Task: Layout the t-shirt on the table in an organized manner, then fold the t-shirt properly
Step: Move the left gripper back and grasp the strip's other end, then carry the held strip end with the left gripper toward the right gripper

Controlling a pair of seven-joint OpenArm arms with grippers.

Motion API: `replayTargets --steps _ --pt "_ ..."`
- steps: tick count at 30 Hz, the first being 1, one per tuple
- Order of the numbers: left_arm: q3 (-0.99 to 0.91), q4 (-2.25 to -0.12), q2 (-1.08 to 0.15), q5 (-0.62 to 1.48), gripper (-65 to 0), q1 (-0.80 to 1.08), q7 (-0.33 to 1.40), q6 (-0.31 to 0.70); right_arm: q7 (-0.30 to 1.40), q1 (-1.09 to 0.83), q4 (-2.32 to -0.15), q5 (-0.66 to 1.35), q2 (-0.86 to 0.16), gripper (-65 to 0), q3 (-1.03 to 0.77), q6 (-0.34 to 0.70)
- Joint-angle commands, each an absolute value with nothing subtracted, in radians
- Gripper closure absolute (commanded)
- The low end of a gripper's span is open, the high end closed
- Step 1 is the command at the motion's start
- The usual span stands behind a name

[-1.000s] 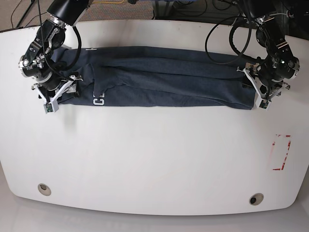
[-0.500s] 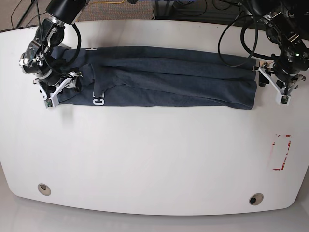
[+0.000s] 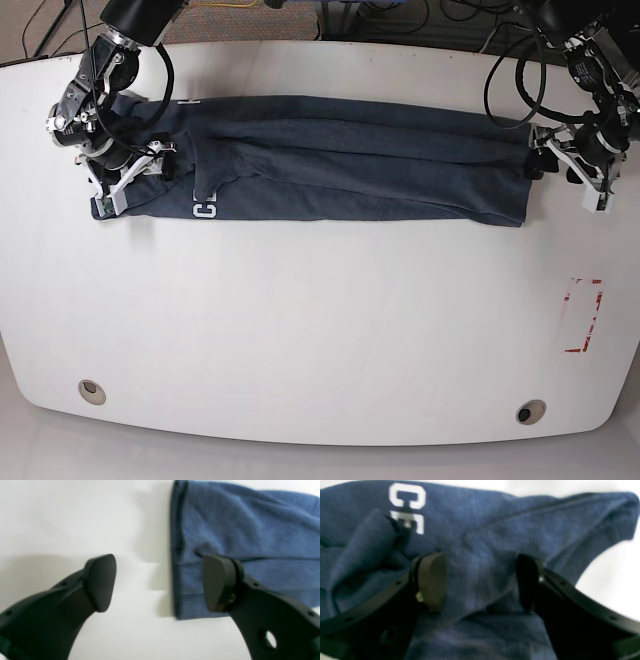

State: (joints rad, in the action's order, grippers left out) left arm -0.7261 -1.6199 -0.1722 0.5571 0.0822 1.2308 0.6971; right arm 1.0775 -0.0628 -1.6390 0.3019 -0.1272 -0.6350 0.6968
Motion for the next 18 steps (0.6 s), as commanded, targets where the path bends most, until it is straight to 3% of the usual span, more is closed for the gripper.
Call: replayTargets --steps 1,18 --pt "-0.728 -1.595 -0.185 0.599 -50.6 0.07 1.219 0.698 1.063 -0.054 -1.656 0.318 -0.137 -41.5 -0.638 0.698" --pt "-0.639 -1.432 -0.182 0.615 -50.6 0.036 1.218 0.698 1.063 -0.074 -1.659 0.325 -0.136 -41.5 -0.641 0.698"
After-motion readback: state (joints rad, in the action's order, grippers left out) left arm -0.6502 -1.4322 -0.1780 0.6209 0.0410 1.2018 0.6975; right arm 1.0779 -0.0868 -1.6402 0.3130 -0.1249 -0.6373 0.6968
